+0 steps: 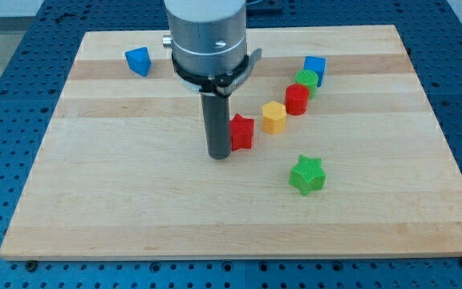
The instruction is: Move the red star towards center of the board
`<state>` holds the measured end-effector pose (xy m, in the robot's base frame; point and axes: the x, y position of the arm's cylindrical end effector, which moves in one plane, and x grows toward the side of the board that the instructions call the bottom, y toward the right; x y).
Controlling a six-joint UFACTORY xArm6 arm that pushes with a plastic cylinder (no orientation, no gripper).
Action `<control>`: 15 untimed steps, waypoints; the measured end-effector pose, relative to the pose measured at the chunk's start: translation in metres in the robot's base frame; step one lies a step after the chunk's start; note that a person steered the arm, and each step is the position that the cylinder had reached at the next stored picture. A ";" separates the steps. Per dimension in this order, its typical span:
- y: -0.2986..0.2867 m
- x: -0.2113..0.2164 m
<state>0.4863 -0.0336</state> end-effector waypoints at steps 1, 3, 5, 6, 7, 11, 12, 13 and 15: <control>0.008 0.010; 0.026 0.010; 0.021 0.005; 0.021 -0.009; 0.021 -0.024; 0.053 -0.036; 0.080 -0.034; 0.093 -0.033; 0.093 -0.033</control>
